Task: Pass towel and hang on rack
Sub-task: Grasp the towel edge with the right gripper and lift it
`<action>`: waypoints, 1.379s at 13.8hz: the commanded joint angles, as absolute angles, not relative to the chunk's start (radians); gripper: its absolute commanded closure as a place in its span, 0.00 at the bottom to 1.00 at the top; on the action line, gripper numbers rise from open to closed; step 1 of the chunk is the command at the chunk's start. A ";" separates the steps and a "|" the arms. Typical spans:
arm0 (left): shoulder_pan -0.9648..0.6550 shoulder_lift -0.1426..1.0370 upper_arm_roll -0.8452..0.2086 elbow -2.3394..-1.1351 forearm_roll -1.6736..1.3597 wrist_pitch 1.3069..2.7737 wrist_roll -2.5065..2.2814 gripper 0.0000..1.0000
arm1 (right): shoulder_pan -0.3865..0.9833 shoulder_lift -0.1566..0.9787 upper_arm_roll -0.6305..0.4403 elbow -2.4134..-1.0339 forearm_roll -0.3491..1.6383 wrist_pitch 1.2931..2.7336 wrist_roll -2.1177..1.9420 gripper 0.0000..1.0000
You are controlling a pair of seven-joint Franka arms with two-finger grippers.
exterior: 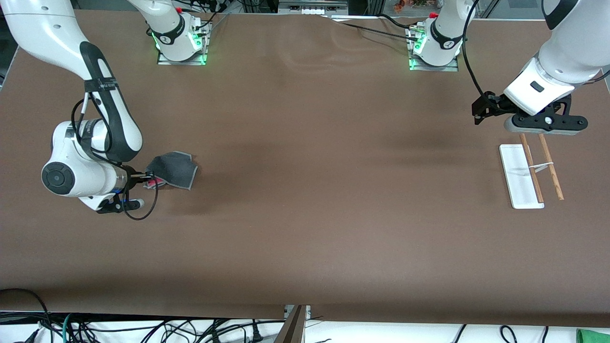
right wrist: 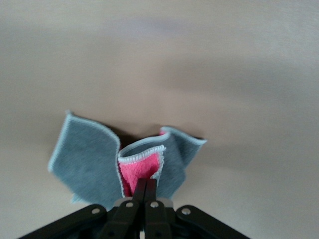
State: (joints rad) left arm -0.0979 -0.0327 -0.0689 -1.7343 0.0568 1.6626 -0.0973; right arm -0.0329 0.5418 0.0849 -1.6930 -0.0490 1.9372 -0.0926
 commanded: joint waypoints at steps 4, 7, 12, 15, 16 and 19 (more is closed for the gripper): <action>-0.103 -0.038 -0.074 -1.715 0.057 1.640 -0.104 0.00 | -0.034 0.489 0.230 -1.530 -0.041 1.672 -0.107 1.00; -0.103 -0.037 -0.074 -1.709 0.057 1.640 -0.104 0.00 | -0.034 0.468 0.328 -1.428 -0.041 1.573 -0.100 1.00; -0.103 -0.035 -0.072 -1.709 0.057 1.640 -0.104 0.00 | -0.029 0.466 0.503 -1.312 -0.044 1.543 -0.019 1.00; -0.106 -0.005 -0.069 -1.697 0.055 1.640 -0.091 0.00 | 0.023 0.468 0.577 -1.304 -0.054 1.598 0.072 1.00; -0.107 0.030 -0.069 -1.689 0.054 1.640 -0.087 0.00 | 0.053 0.468 0.578 -1.304 -0.052 1.620 0.075 1.00; -0.110 0.081 -0.077 -1.669 0.026 1.620 -0.086 0.00 | 0.115 0.468 0.616 -1.304 -0.051 1.673 0.075 1.00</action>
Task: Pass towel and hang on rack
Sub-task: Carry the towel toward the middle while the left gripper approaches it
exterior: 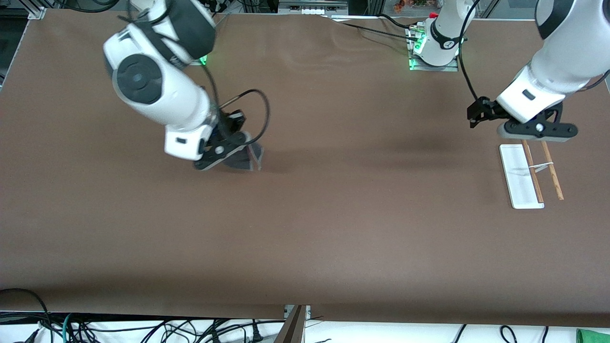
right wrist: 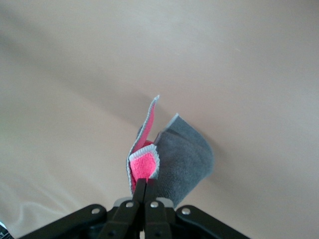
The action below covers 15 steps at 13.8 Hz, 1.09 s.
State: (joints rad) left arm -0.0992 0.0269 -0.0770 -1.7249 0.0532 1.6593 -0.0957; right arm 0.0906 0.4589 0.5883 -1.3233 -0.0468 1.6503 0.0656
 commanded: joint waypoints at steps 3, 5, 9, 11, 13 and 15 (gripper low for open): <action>-0.118 0.130 -0.077 -1.667 -0.067 1.618 -0.039 0.00 | 0.191 0.471 0.629 -1.304 -0.046 1.771 0.075 1.00; -0.123 0.176 -0.077 -1.663 -0.095 1.623 0.058 0.00 | 0.259 0.477 0.629 -1.304 -0.048 1.836 0.075 1.00; -0.120 0.232 -0.077 -1.641 -0.311 1.635 0.181 0.00 | 0.328 0.489 0.629 -1.304 -0.048 1.945 0.072 1.00; -0.115 0.235 -0.075 -1.649 -0.435 1.637 0.352 0.00 | 0.354 0.491 0.629 -1.304 -0.043 1.988 0.071 1.00; -0.109 0.244 -0.075 -1.660 -0.501 1.637 0.487 0.00 | 0.380 0.491 0.632 -1.304 -0.043 2.002 0.066 1.00; -0.106 0.270 -0.075 -1.660 -0.535 1.637 0.665 0.00 | 0.385 0.495 0.653 -1.304 -0.048 2.002 0.066 1.00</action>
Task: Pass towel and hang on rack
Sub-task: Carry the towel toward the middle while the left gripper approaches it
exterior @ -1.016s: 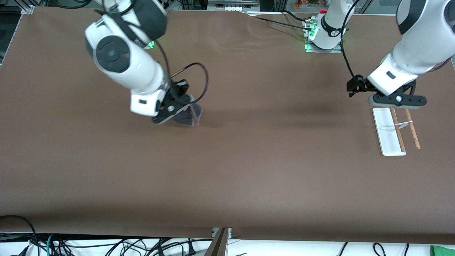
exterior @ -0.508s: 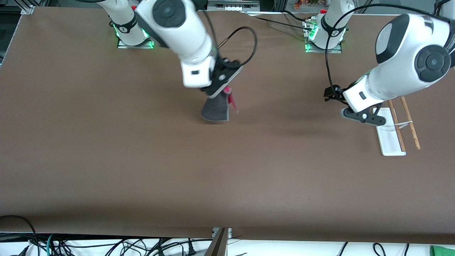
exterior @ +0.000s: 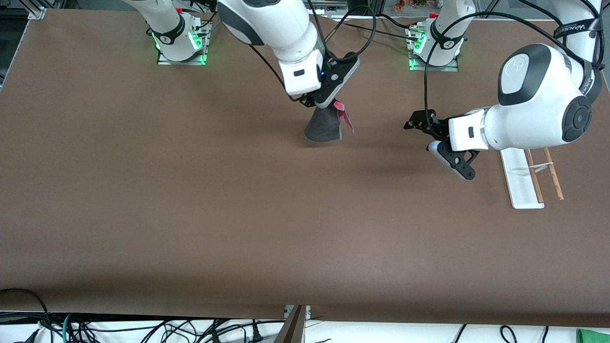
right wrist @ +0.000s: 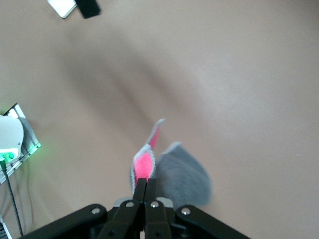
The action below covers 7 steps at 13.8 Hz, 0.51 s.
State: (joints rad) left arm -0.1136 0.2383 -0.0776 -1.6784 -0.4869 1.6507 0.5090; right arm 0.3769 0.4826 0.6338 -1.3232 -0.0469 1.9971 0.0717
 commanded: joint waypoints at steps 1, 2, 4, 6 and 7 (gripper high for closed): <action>-0.106 0.282 -0.075 -1.666 -0.575 1.637 0.749 0.00 | 0.385 0.499 0.655 -1.304 -0.049 2.003 0.066 1.00; -0.106 0.297 -0.077 -1.675 -0.610 1.637 0.821 0.00 | 0.385 0.499 0.655 -1.304 -0.049 2.003 0.063 1.00; -0.106 0.327 -0.075 -1.687 -0.704 1.637 0.966 0.00 | 0.385 0.499 0.655 -1.304 -0.049 2.003 0.061 1.00; -0.104 0.351 -0.075 -1.698 -0.761 1.635 1.142 0.00 | 0.385 0.499 0.657 -1.304 -0.049 2.009 0.061 1.00; -0.107 0.350 -0.075 -1.712 -0.767 1.637 1.199 0.00 | 0.385 0.499 0.655 -1.304 -0.049 2.010 0.061 1.00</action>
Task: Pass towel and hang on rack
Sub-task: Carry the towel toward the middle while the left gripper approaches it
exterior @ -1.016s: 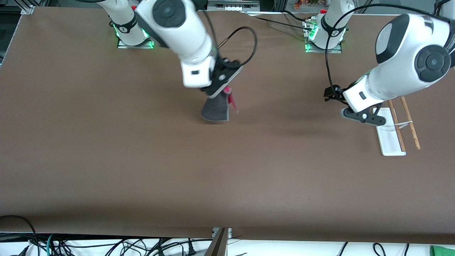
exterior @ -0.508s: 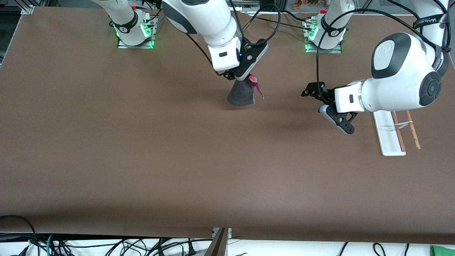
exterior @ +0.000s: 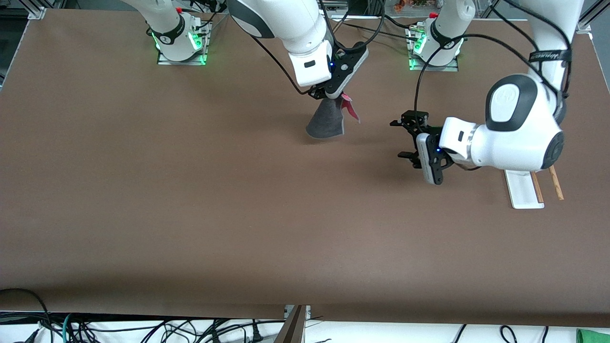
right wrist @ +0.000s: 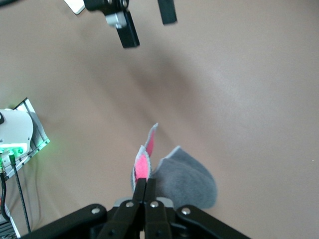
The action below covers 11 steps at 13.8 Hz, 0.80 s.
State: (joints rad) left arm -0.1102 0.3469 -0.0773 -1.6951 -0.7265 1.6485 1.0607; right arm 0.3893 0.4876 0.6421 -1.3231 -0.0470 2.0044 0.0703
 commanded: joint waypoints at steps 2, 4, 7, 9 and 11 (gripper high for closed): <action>-0.113 0.339 -0.077 -1.747 -0.804 1.635 1.262 0.00 | 0.385 0.499 0.657 -1.304 -0.049 2.010 0.060 1.00; -0.117 0.336 -0.090 -1.775 -0.859 1.640 1.340 0.00 | 0.385 0.499 0.657 -1.304 -0.049 2.011 0.060 1.00; -0.120 0.341 -0.149 -1.779 -0.862 1.750 1.465 0.00 | 0.385 0.499 0.666 -1.302 -0.051 2.022 0.061 1.00; -0.120 0.341 -0.195 -1.779 -0.864 1.796 1.491 0.00 | 0.383 0.497 0.670 -1.302 -0.051 2.022 0.061 1.00; -0.120 0.337 -0.236 -1.789 -0.859 1.816 1.494 0.00 | 0.382 0.494 0.670 -1.301 -0.051 2.022 0.061 1.00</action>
State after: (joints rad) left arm -0.1193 0.3619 -0.2081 -1.7548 -0.8369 1.7869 1.4469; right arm 0.3895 0.4880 0.6544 -1.3215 -0.0470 2.0231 0.0687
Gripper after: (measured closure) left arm 0.000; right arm 0.987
